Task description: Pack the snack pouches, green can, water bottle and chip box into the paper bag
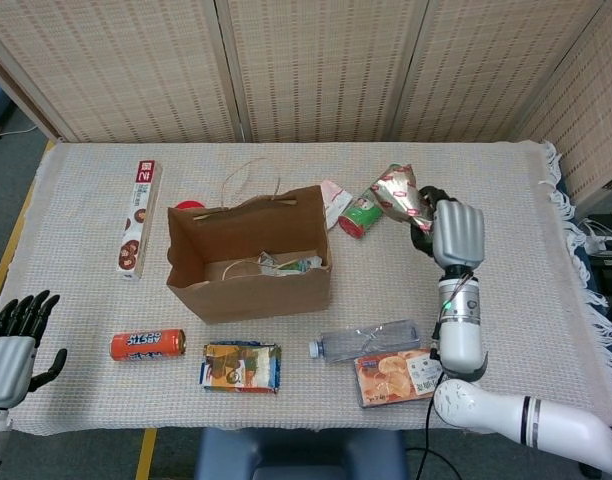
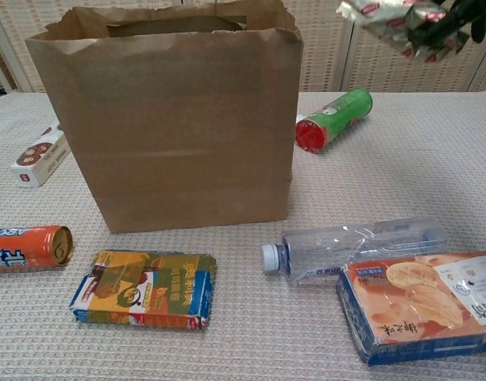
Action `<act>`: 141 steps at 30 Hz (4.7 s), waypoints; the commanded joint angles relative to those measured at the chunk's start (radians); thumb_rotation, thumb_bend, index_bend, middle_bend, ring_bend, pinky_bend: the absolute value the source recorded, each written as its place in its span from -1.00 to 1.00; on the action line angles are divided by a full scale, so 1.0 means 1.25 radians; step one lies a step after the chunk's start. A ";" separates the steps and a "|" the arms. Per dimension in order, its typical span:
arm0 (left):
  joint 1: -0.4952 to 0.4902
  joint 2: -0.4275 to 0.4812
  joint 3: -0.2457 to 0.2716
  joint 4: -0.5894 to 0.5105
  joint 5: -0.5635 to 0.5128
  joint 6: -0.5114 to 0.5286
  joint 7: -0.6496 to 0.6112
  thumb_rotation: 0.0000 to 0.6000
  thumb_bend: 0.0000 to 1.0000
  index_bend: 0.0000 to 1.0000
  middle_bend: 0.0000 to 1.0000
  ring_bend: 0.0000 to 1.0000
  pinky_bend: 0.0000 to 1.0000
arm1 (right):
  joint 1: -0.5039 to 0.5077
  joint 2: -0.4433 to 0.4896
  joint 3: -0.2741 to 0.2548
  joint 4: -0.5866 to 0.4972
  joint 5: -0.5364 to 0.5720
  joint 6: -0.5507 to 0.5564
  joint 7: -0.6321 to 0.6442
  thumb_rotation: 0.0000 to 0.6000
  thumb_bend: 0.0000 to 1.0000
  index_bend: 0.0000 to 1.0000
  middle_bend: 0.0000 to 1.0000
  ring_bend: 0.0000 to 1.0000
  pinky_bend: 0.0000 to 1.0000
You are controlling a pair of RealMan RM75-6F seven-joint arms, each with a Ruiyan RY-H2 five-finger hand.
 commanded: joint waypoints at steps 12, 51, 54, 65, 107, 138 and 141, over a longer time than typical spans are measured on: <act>0.000 -0.001 -0.002 -0.002 -0.003 0.000 0.003 1.00 -0.22 -0.93 -1.00 -1.00 -1.00 | 0.179 0.026 0.045 -0.154 -0.068 0.067 -0.153 1.00 0.01 0.36 0.15 0.18 0.40; 0.000 0.005 0.000 -0.001 -0.001 -0.003 -0.013 1.00 -0.22 -0.93 -1.00 -1.00 -1.00 | 0.347 -0.141 -0.046 -0.063 0.105 0.086 -0.260 1.00 -0.72 -1.00 -0.76 -0.89 -0.58; 0.001 0.004 0.000 -0.002 -0.001 -0.003 -0.012 1.00 -0.22 -0.93 -1.00 -1.00 -1.00 | 0.339 -0.127 -0.046 -0.074 0.095 0.089 -0.244 1.00 -0.72 -1.00 -0.76 -0.89 -0.58; 0.001 0.004 0.000 -0.003 -0.002 -0.001 -0.009 1.00 -0.22 -0.93 -1.00 -1.00 -1.00 | 0.222 0.034 -0.045 -0.113 0.069 0.090 -0.133 1.00 -0.72 -1.00 -0.76 -0.89 -0.61; 0.006 -0.010 -0.011 -0.004 -0.022 0.009 0.016 1.00 -0.22 -0.93 -1.00 -1.00 -1.00 | 0.369 -0.244 -0.213 0.757 0.354 -0.528 -0.175 1.00 0.24 -1.00 -1.00 -1.00 -1.00; 0.007 -0.007 -0.012 0.000 -0.020 0.007 -0.004 1.00 -0.22 -0.90 -1.00 -1.00 -1.00 | 0.479 -0.390 -0.180 1.047 0.486 -0.719 -0.273 1.00 0.26 -1.00 -1.00 -1.00 -1.00; 0.007 -0.006 -0.011 0.000 -0.019 0.005 -0.007 1.00 -0.22 -0.90 -1.00 -1.00 -1.00 | 0.470 -0.368 -0.189 1.006 0.479 -0.715 -0.277 1.00 0.26 -1.00 -1.00 -1.00 -1.00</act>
